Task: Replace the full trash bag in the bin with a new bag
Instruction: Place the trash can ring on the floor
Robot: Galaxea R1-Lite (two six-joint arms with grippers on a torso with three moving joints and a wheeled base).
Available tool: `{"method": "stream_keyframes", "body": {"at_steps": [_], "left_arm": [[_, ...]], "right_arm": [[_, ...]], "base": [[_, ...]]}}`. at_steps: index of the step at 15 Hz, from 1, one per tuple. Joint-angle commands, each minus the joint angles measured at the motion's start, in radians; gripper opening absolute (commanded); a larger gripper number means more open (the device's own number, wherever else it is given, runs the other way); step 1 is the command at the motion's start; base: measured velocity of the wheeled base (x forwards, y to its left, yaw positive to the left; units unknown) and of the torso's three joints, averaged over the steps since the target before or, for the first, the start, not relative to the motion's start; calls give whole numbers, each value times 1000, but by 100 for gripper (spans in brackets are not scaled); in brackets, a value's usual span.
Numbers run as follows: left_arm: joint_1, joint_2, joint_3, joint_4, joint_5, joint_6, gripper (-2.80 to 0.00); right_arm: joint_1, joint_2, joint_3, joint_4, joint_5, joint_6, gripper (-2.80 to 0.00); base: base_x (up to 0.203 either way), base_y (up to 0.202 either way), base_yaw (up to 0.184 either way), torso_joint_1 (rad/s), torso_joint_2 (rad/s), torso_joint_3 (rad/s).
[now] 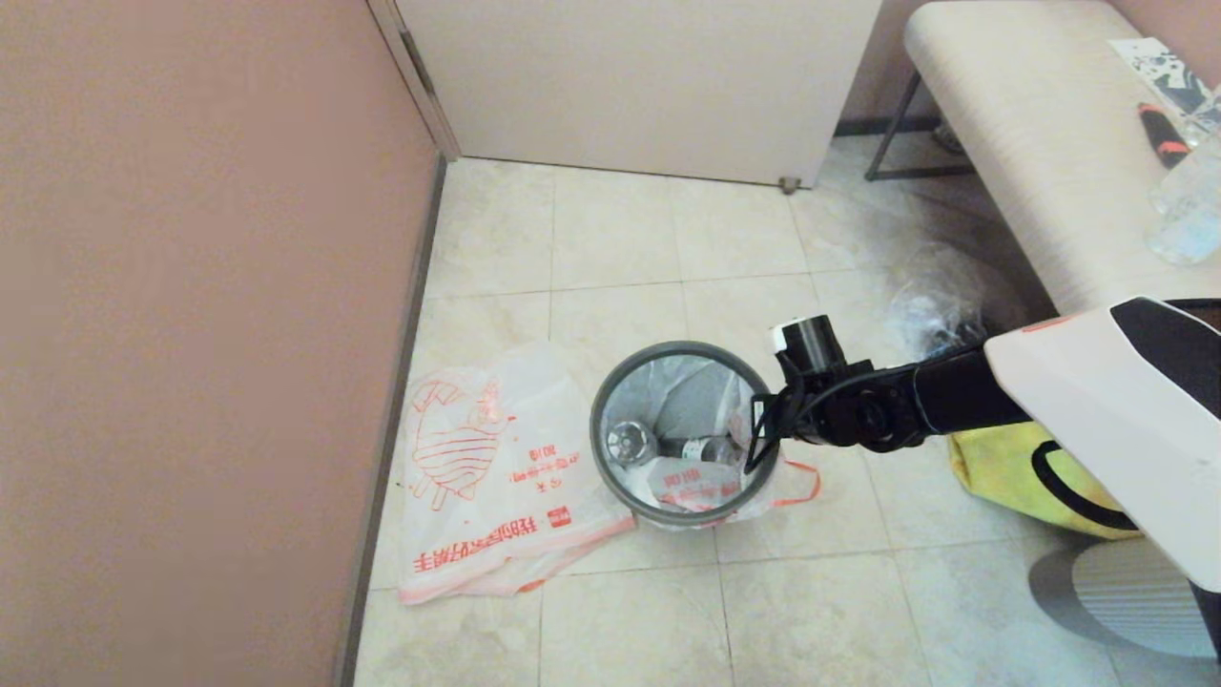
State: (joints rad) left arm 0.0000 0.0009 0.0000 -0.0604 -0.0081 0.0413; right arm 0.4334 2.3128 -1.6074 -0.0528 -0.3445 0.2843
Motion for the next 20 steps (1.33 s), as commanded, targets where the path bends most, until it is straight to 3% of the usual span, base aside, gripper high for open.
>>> {"method": "stream_keyframes", "body": {"at_steps": [1, 17, 20], "left_arm": [[0, 1, 23, -1, 0, 0, -280], [0, 1, 23, -1, 0, 0, -280], [0, 1, 23, -1, 0, 0, -280]], "right_arm": [[2, 27, -28, 2, -2, 0, -280], [94, -128, -46, 172, -2, -6, -280], [153, -247, -40, 285, -4, 34, -280]], "base": [[0, 0, 0, 0, 0, 0], [0, 0, 0, 0, 0, 0], [0, 0, 0, 0, 0, 0]]}}
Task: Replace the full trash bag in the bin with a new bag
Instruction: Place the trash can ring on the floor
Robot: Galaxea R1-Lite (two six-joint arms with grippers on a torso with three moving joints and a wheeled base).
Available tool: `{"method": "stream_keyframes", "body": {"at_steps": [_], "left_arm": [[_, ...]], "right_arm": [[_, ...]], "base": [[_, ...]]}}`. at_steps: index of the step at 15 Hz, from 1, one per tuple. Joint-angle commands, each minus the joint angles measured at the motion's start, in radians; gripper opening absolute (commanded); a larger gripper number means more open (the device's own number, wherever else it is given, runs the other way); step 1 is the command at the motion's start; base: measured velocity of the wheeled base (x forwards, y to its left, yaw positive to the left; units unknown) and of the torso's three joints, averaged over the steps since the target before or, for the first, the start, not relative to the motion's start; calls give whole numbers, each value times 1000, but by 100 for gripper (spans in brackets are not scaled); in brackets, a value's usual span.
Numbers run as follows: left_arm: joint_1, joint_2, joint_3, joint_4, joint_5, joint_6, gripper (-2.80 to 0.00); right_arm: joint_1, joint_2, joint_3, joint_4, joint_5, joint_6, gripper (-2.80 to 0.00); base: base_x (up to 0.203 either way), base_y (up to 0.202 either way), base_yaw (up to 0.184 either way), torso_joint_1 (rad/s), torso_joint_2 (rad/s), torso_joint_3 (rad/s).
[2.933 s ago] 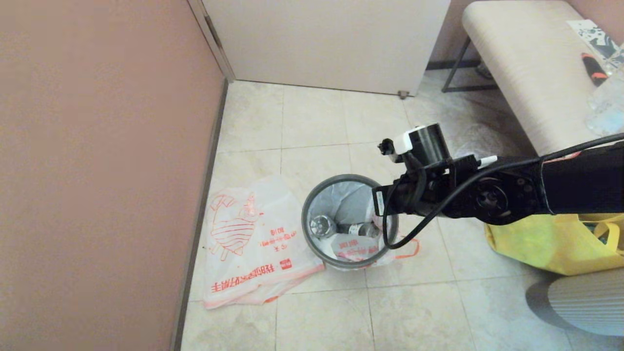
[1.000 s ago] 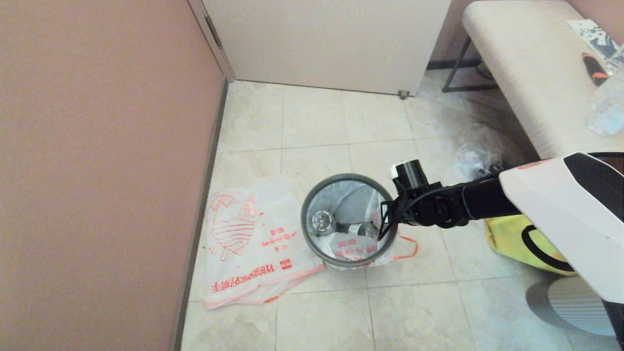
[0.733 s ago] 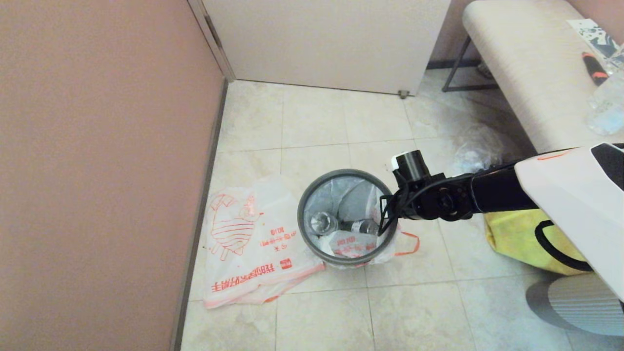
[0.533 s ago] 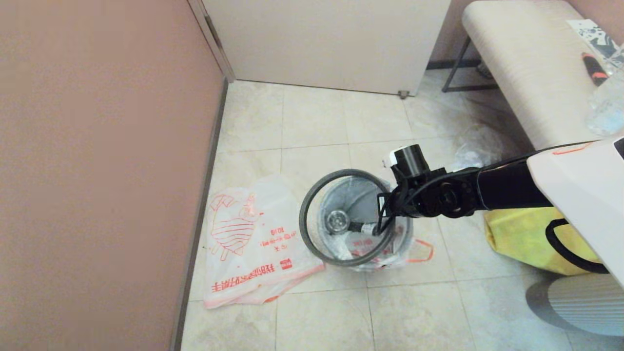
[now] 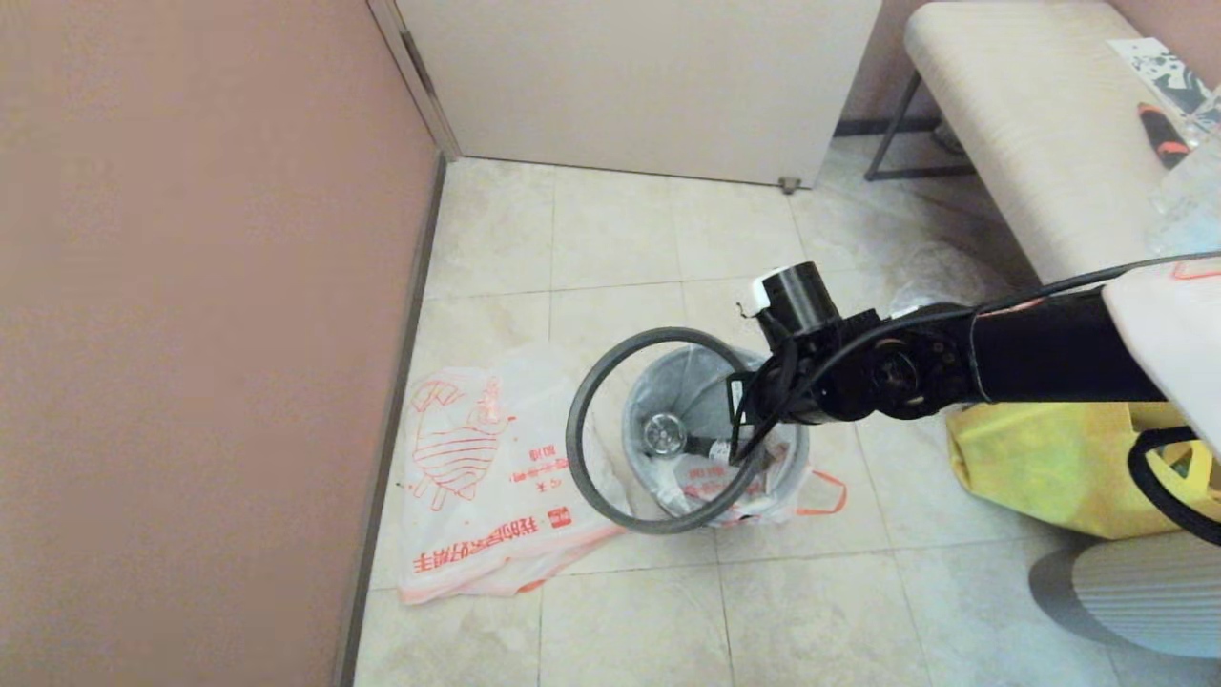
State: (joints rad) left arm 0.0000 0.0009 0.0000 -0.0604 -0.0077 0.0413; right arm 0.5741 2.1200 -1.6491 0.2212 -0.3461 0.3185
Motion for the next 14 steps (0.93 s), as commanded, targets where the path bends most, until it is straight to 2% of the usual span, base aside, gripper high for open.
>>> {"method": "stream_keyframes", "body": {"at_steps": [1, 3, 5, 8, 11, 14], "left_arm": [[0, 1, 23, -1, 0, 0, -280], [0, 1, 23, -1, 0, 0, -280], [0, 1, 23, -1, 0, 0, -280], [0, 1, 23, -1, 0, 0, -280], [0, 1, 23, -1, 0, 0, -280], [0, 1, 23, -1, 0, 0, -280]], "right_arm": [[34, -101, 7, 64, -4, 19, -280], [67, -177, 34, 173, -48, 42, -280], [78, -253, 121, 220, -159, 44, -280], [52, -409, 246, 275, -216, 32, -280], [-6, -530, 397, 331, -299, 29, -280], [-162, -595, 541, 344, -309, 16, -280]], "base": [[0, 0, 0, 0, 0, 0], [0, 0, 0, 0, 0, 0], [0, 0, 0, 0, 0, 0], [0, 0, 0, 0, 0, 0], [0, 0, 0, 0, 0, 0], [0, 0, 0, 0, 0, 0]]}}
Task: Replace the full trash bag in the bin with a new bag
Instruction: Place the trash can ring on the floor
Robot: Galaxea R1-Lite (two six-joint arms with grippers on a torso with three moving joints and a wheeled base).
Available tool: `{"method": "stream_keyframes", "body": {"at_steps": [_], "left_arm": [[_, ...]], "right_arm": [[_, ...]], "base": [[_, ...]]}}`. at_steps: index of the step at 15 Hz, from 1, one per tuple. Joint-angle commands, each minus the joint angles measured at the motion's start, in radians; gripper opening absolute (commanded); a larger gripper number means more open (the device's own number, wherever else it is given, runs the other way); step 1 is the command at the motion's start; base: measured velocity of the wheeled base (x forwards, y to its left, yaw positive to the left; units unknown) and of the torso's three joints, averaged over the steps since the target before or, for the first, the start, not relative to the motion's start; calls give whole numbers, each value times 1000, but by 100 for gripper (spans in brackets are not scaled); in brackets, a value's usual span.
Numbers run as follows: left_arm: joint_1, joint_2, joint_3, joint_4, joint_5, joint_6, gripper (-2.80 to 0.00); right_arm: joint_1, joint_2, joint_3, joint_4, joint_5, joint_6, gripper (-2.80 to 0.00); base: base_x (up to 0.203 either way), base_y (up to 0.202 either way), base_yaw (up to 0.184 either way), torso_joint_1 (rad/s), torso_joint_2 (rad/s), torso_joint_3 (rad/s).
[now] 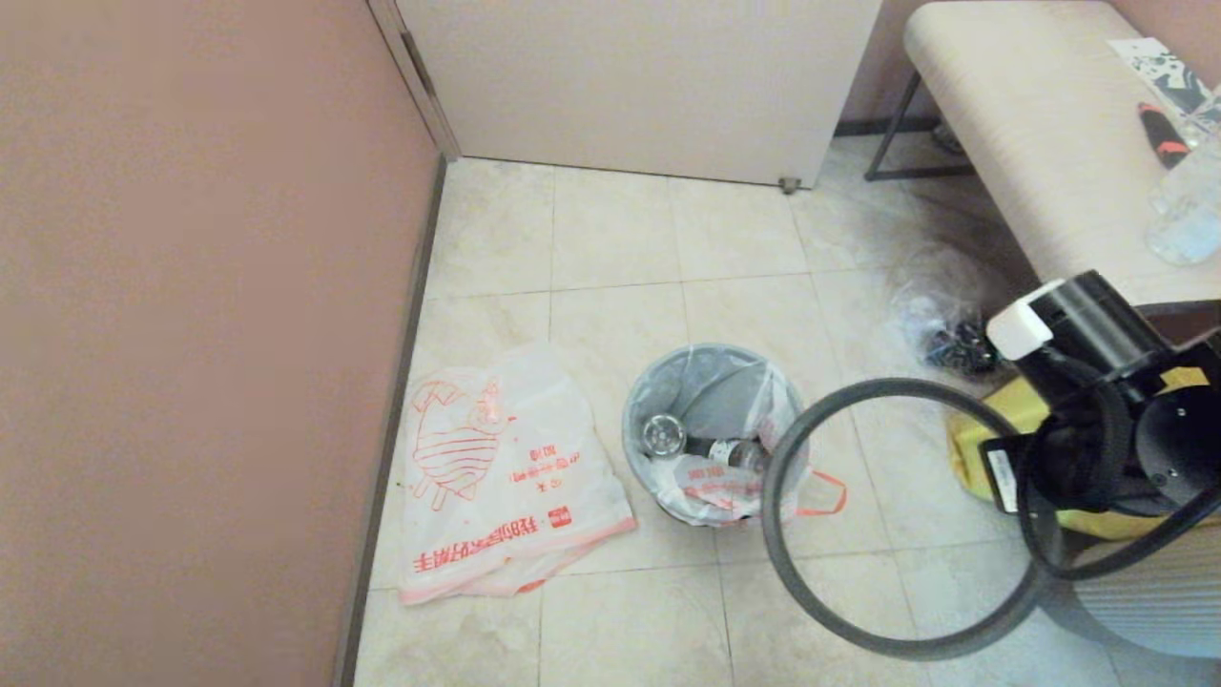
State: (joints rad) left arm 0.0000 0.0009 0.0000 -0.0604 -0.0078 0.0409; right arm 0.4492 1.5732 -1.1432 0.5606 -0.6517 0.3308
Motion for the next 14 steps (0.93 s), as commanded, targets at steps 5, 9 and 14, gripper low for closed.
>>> {"method": "stream_keyframes", "body": {"at_steps": [5, 9, 14], "left_arm": [[0, 1, 23, -1, 0, 1, -280], [0, 1, 23, -1, 0, 1, -280], [0, 1, 23, 0, 0, 1, -280]], "right_arm": [[-261, 53, 247, -229, 45, -98, -280], [-370, 321, 290, -493, 165, -171, -280], [-493, 750, 189, -794, 259, -330, -280]], "base": [[0, 0, 0, 0, 0, 0], [0, 0, 0, 0, 0, 0], [0, 0, 0, 0, 0, 0]]}}
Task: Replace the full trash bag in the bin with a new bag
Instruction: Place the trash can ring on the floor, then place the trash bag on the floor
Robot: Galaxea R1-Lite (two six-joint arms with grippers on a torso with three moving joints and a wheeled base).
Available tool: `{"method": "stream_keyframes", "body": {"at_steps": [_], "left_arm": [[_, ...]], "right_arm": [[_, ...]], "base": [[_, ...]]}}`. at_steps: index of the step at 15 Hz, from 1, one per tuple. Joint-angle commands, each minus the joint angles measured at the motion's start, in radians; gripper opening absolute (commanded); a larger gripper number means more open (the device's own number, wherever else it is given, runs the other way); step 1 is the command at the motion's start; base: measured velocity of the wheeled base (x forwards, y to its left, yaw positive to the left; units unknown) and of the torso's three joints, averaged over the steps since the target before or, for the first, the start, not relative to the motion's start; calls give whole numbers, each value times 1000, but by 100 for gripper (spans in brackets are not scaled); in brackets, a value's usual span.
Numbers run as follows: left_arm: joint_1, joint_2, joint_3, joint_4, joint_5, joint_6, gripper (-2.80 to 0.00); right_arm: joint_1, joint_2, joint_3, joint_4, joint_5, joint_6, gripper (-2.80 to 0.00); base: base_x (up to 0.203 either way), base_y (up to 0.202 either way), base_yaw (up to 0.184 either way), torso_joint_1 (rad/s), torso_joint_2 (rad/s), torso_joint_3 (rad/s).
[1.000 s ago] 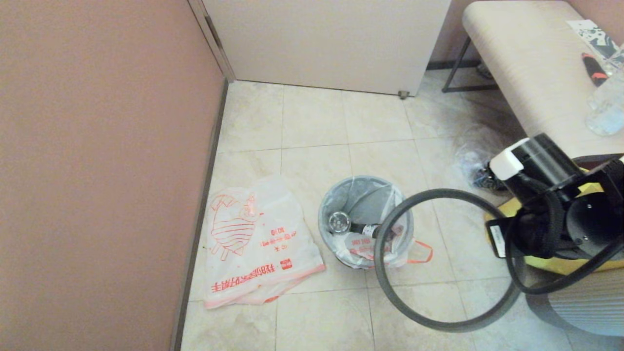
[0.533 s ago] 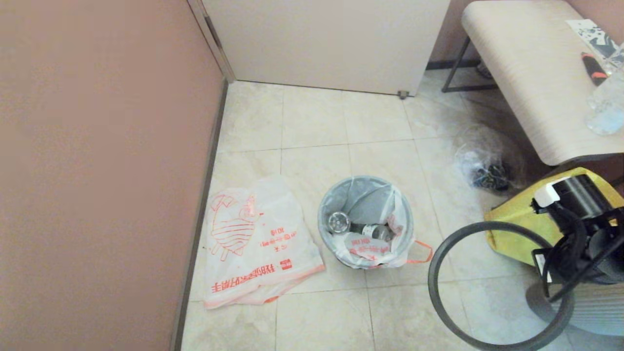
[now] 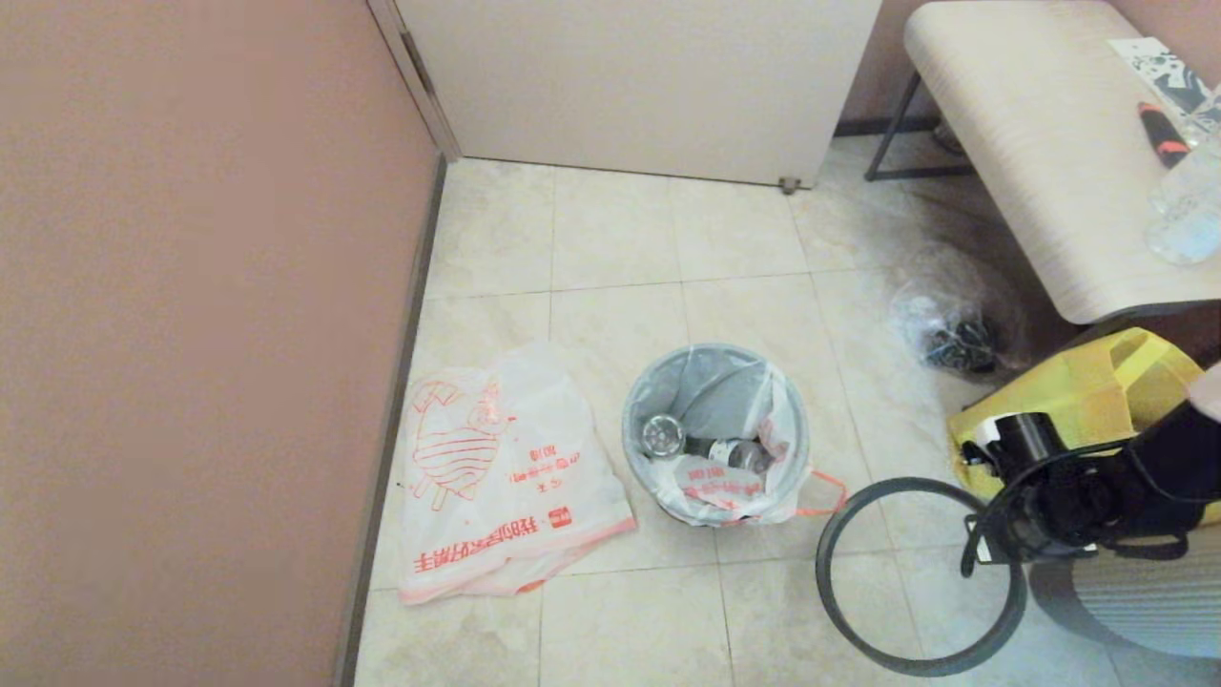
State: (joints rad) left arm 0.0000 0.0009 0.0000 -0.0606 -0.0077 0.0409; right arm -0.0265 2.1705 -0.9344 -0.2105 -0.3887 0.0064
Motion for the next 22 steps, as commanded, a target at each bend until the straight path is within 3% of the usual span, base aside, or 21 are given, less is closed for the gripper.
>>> {"method": "stream_keyframes", "body": {"at_steps": [1, 2, 3, 8, 11, 12, 14, 17, 20, 22], "left_arm": [[0, 1, 23, -1, 0, 1, -280], [0, 1, 23, 0, 0, 1, -280], [0, 1, 23, -1, 0, 1, -280], [0, 1, 23, -1, 0, 1, -280], [0, 1, 23, -1, 0, 1, -280], [0, 1, 23, -1, 0, 1, -280], [0, 1, 23, -1, 0, 1, -280], [0, 1, 23, -1, 0, 1, -280], [0, 1, 23, 1, 0, 1, -280], [0, 1, 23, 0, 0, 0, -280]], "right_arm": [[-45, 222, -66, -63, 27, -47, -280], [-67, 271, -99, -94, 67, -93, -280], [-78, 301, -114, -113, 92, -124, 0], [-51, 140, -19, -113, 83, -127, 0], [48, -34, 150, -115, 41, -122, 0], [99, -65, 204, -118, 1, -112, -280], [175, -125, 279, -119, -88, 16, -280], [212, -270, 366, -115, -110, 74, -280], [325, -376, 502, -119, -141, 228, -280], [387, -431, 524, -122, -161, 313, -280]], "base": [[0, 0, 0, 0, 0, 0], [0, 0, 0, 0, 0, 0], [0, 0, 0, 0, 0, 0], [0, 0, 0, 0, 0, 0], [0, 0, 0, 0, 0, 0], [0, 0, 0, 0, 0, 0], [0, 0, 0, 0, 0, 0], [0, 0, 0, 0, 0, 0], [0, 0, 0, 0, 0, 0], [0, 0, 0, 0, 0, 0]]}}
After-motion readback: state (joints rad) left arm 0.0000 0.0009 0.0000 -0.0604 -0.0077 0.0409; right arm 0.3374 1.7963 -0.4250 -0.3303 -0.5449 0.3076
